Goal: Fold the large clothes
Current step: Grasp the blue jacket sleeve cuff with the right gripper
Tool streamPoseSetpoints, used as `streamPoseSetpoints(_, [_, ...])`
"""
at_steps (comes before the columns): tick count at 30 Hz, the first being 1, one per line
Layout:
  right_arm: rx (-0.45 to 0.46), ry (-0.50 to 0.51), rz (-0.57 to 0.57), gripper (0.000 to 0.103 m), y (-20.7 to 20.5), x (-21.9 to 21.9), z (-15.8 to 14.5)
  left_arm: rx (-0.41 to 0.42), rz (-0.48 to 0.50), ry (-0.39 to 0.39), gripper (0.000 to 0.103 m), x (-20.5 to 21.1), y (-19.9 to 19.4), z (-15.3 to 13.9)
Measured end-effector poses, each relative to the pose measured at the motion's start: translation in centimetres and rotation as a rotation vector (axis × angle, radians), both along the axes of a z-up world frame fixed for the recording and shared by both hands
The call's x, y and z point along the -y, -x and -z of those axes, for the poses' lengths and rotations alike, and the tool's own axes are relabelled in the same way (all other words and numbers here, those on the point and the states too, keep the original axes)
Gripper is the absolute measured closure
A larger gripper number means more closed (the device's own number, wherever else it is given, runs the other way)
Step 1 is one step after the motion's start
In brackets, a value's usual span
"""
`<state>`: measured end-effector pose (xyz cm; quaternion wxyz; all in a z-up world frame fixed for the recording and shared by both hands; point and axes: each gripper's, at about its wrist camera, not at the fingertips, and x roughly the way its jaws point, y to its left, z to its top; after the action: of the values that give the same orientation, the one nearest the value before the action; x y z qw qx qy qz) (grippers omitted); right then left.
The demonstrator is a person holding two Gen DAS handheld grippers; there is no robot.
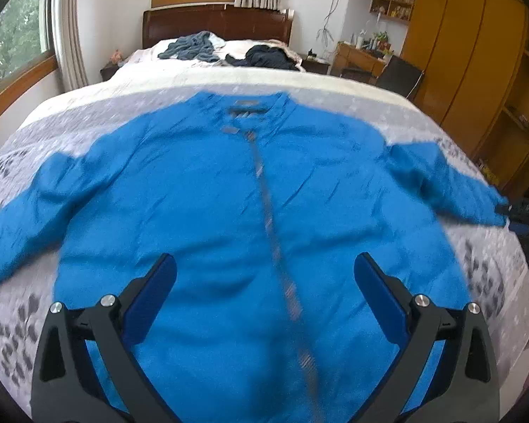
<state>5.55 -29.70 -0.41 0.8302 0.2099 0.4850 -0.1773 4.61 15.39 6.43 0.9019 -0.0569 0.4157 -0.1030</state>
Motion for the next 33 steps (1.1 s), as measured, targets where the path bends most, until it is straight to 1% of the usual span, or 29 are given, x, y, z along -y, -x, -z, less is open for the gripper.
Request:
streamPoseSetpoints(2, [-0.022,-0.017,0.063,0.004,-0.4,4.4,1.0,-0.005,0.001,0.014,0.003,1.3,-1.3,-0.3])
streamPoseSetpoints(4, [-0.043,-0.042,0.096,0.004,-0.6,7.6,2.1,-0.014,0.008,0.027,0.003,2.6,-2.6,-0.4])
streamPoseSetpoints(7, [-0.058,-0.090,0.148,0.004,-0.9,11.8,4.1,-0.022,0.025,0.018,0.003,4.5,-3.9,0.0])
streamPoseSetpoints(10, [-0.057,-0.135,0.170,0.004,-0.9,13.9,5.4,-0.030,0.033,0.011,0.003,6.0,-4.9,0.8])
streamPoseSetpoints(12, [-0.036,-0.165,0.179,0.004,-0.9,15.1,5.7,-0.037,0.035,0.004,0.004,6.4,-5.3,1.2])
streamPoseSetpoints(15, [-0.020,-0.151,0.179,0.004,-1.3,16.0,5.7,-0.070,0.043,0.002,0.004,6.8,-5.6,2.2])
streamPoseSetpoints(16, [-0.021,-0.146,0.185,0.006,-1.4,15.8,5.6,-0.082,0.046,0.004,0.004,6.7,-5.6,2.4])
streamPoseSetpoints(17, [-0.025,-0.134,0.192,0.013,-1.6,15.8,5.6,-0.090,0.050,0.005,0.004,6.7,-5.7,2.6])
streamPoseSetpoints(18, [-0.030,-0.112,0.196,0.018,-1.8,15.8,5.5,-0.095,0.052,0.007,0.004,6.6,-5.6,2.6])
streamPoseSetpoints(20, [-0.032,-0.083,0.188,0.033,-2.0,15.6,5.2,-0.107,0.059,0.011,0.004,6.2,-5.4,2.8])
streamPoseSetpoints(21, [-0.034,-0.077,0.187,0.036,-2.2,15.6,5.1,-0.112,0.061,0.012,0.004,6.1,-5.4,2.8])
streamPoseSetpoints(23, [-0.030,-0.053,0.175,0.052,-2.5,15.2,4.6,-0.114,0.065,0.010,0.004,5.6,-5.1,2.7])
streamPoseSetpoints(24, [-0.027,-0.040,0.169,0.056,-2.5,15.1,4.4,-0.110,0.066,0.008,0.004,5.3,-4.9,2.7])
streamPoseSetpoints(25, [-0.017,-0.025,0.161,0.063,-2.4,14.8,3.9,-0.105,0.068,0.005,0.004,5.0,-4.7,2.5])
streamPoseSetpoints(26, [-0.009,-0.015,0.154,0.068,-2.4,14.6,3.6,-0.101,0.068,0.002,0.004,4.7,-4.5,2.4])
streamPoseSetpoints(29, [0.011,0.019,0.136,0.075,-2.3,13.6,2.3,-0.091,0.060,0.009,0.004,3.2,-4.0,2.1])
streamPoseSetpoints(33, [0.052,0.077,0.112,0.078,-2.1,11.5,-0.1,-0.079,0.030,0.000,0.004,1.2,-3.8,2.1])
